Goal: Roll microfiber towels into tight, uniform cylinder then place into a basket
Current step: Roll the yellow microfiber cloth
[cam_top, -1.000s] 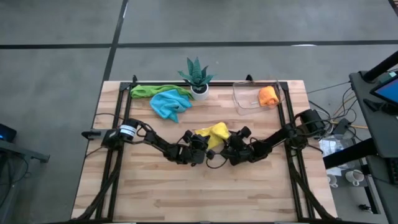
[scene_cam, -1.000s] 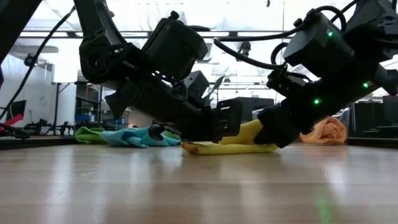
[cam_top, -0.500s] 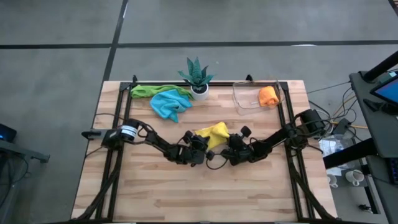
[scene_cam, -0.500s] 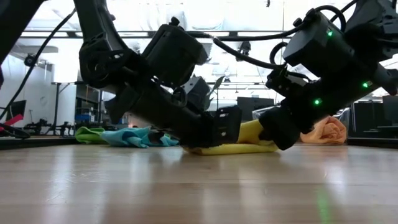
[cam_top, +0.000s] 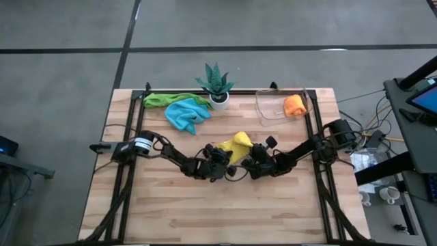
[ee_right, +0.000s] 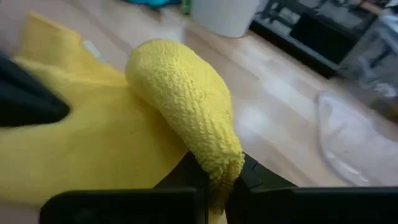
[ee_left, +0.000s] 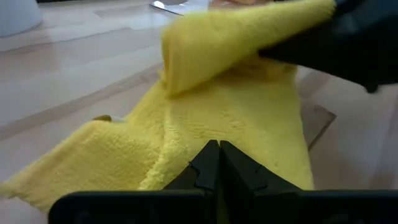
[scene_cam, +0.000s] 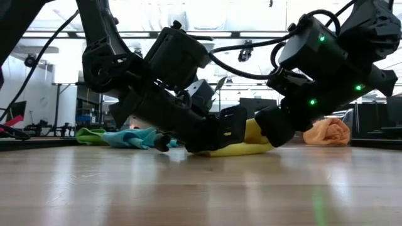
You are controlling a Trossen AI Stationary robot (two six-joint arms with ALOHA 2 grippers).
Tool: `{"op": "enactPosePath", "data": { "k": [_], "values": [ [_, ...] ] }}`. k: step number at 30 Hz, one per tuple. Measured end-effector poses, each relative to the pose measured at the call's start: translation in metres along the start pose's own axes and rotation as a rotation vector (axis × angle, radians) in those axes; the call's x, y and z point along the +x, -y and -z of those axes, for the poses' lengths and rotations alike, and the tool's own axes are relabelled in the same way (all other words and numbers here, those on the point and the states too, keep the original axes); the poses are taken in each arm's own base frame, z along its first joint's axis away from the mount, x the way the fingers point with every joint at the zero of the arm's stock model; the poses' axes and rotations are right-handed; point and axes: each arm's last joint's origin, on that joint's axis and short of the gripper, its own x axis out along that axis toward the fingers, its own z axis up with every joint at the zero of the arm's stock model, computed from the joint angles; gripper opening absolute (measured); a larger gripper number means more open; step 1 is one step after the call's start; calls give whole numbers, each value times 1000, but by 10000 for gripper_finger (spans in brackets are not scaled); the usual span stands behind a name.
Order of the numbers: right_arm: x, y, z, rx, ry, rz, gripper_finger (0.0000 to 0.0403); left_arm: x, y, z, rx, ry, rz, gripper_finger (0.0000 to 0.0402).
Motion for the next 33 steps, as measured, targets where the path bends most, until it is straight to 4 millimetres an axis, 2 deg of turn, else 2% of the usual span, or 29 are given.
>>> {"op": "enactPosePath", "data": {
  "k": [12, 23, 33],
  "values": [
    [4, 4, -4, -5, -44, 83, 12, 0, 1, 0, -28, -14, 31, 0],
    [17, -6, 7, -38, -134, 52, 12, -1, 3, -2, -38, -13, 43, 0],
    [15, -4, 2, -34, -156, 21, 16, -13, 3, -20, 101, -16, 56, 0]
  ]
}}
